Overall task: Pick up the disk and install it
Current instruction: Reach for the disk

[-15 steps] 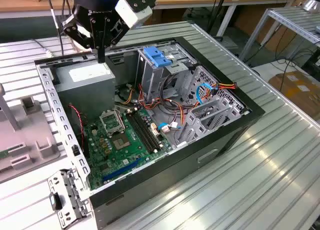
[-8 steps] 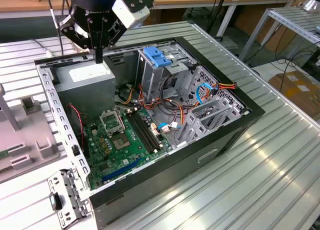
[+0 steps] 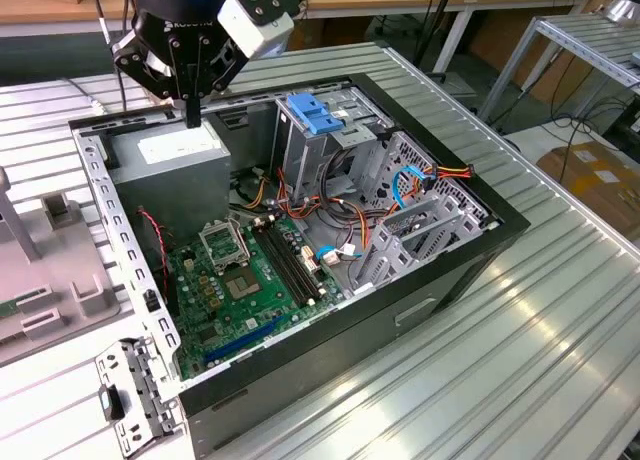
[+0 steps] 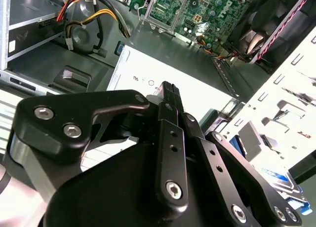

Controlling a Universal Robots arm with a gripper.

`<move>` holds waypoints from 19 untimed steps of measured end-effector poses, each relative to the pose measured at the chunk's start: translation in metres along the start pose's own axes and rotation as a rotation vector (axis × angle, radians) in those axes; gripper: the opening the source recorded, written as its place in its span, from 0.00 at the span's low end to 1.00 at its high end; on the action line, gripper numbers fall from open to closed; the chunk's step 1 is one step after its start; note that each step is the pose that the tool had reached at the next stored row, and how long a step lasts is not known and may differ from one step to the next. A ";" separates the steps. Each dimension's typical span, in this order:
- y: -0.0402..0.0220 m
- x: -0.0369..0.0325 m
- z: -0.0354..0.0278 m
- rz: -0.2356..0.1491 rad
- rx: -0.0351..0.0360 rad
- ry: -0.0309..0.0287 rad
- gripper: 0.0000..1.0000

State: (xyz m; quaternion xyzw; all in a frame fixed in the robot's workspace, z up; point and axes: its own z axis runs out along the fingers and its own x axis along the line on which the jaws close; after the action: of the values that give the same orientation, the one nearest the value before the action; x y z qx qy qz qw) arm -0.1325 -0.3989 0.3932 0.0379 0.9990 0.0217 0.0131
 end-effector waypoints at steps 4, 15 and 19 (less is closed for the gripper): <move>-0.0001 0.0018 0.0000 0.000 -0.0001 0.0000 0.11; -0.0006 0.0073 -0.0003 0.000 0.0001 0.0001 0.11; -0.0008 0.0106 -0.0003 0.000 0.0000 0.0000 0.11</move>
State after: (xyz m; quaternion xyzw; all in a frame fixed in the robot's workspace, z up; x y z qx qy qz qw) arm -0.1431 -0.3989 0.3932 0.0379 0.9990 0.0217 0.0131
